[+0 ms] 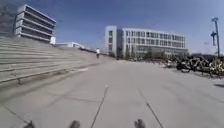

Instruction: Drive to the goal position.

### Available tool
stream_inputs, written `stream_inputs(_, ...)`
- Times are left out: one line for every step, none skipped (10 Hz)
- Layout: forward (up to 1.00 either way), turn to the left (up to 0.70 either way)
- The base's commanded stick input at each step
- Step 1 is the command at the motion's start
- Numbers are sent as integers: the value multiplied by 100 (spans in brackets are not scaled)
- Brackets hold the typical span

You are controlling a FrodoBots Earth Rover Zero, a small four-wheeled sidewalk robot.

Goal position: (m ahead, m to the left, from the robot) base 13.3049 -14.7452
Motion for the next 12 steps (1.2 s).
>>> stream_inputs(70,-31)
stream_inputs(70,-31)
stream_inputs(70,-31)
stream_inputs(70,0)
stream_inputs(70,0)
stream_inputs(70,0)
stream_inputs(70,0)
stream_inputs(70,0)
stream_inputs(70,0)
stream_inputs(70,0)
stream_inputs(70,0)
stream_inputs(70,0)
